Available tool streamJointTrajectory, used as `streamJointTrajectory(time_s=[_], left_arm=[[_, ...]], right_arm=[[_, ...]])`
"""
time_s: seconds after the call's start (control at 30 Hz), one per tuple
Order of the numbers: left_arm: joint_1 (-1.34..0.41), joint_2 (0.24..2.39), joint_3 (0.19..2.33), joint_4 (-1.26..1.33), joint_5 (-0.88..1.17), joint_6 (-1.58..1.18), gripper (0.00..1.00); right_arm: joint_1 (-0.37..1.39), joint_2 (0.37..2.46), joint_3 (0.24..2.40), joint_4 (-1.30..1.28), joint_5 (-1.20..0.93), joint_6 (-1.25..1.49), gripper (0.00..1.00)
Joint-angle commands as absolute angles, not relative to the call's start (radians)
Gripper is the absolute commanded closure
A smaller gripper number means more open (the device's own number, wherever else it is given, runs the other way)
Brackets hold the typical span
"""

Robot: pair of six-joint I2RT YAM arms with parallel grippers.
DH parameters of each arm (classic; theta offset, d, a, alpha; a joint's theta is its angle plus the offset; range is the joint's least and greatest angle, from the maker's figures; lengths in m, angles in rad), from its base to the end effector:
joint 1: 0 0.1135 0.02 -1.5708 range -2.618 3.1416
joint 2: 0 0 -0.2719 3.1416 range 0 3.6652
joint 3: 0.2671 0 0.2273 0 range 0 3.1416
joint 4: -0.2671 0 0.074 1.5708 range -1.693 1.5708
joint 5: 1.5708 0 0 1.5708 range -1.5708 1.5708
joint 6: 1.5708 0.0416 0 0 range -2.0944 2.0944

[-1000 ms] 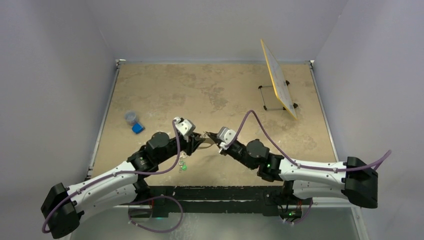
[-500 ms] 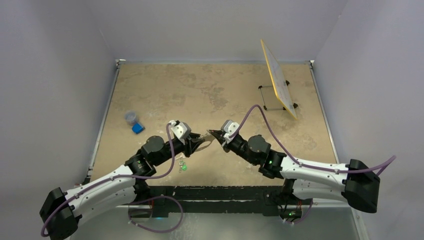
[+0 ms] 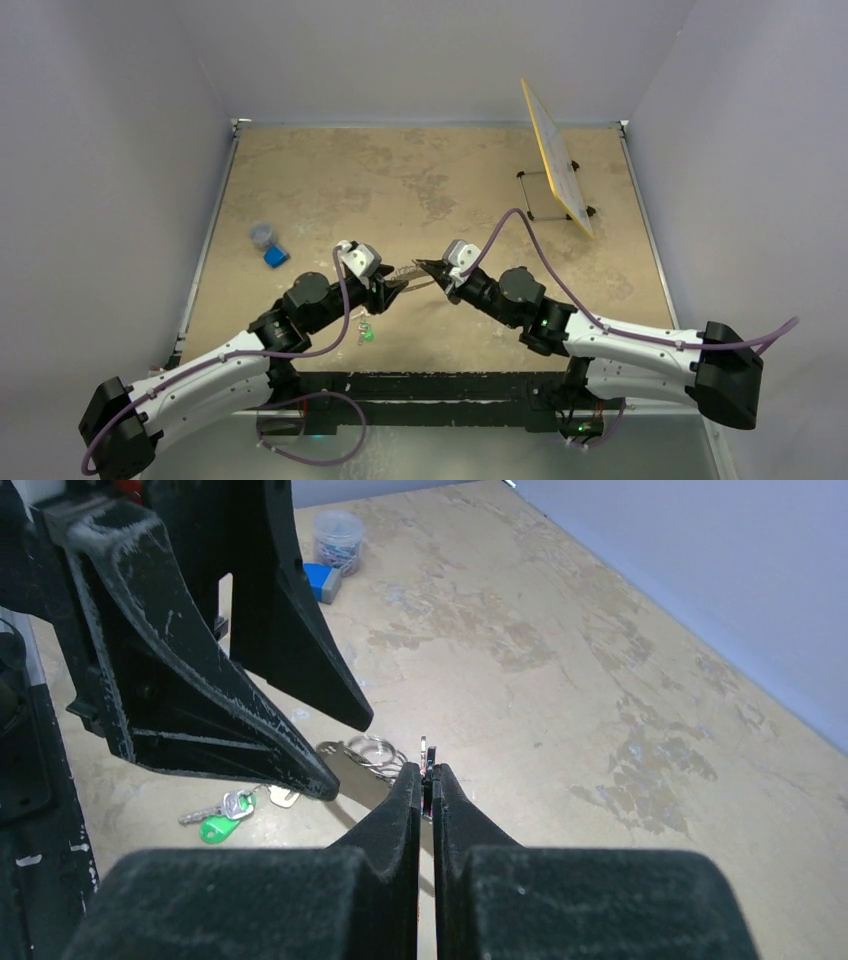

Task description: Remove the keys from the keyring

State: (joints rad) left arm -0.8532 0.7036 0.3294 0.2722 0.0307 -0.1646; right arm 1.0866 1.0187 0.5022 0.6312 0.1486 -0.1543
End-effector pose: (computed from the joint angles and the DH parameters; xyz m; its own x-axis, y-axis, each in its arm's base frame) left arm 0.1001 -0.1166 0.2533 -0.1927 -0.0282 -0.9808 0.7517 0.6383 -0.1661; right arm 0.1042 0.1848 0.3021 0.1766 0.0093 -0.9842 -0.7891 0.5991 -0.1359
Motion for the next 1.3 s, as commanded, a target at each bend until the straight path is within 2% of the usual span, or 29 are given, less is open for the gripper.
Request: streamJointTrajectory(time_s=[0.0, 0.33, 1.0, 1.1, 1.27], left_arm=[[-0.857, 0.713, 0.396, 0.211, 0.002, -0.165, 0.53], [-0.858, 0.754, 0.495, 0.133, 0.014, -0.147, 0.48], [-0.857, 0.918, 0.608, 0.096, 0.075, -0.009, 0.52], [-0.857, 0.947, 0.602, 0.113, 0.075, -0.011, 0.55], [-0.857, 0.965, 0.587, 0.13, 0.054, -0.015, 0.72]], right_arm=[[1.081, 0.996, 0.566, 0.653, 0.131, -0.183, 1.0], [1.081, 1.016, 0.586, 0.624, 0.15, -0.197, 1.0], [1.081, 1.051, 0.636, 0.602, 0.163, -0.205, 1.0], [1.081, 1.056, 0.645, 0.591, 0.145, -0.2, 1.0], [1.081, 1.053, 0.646, 0.583, 0.148, -0.194, 1.0]])
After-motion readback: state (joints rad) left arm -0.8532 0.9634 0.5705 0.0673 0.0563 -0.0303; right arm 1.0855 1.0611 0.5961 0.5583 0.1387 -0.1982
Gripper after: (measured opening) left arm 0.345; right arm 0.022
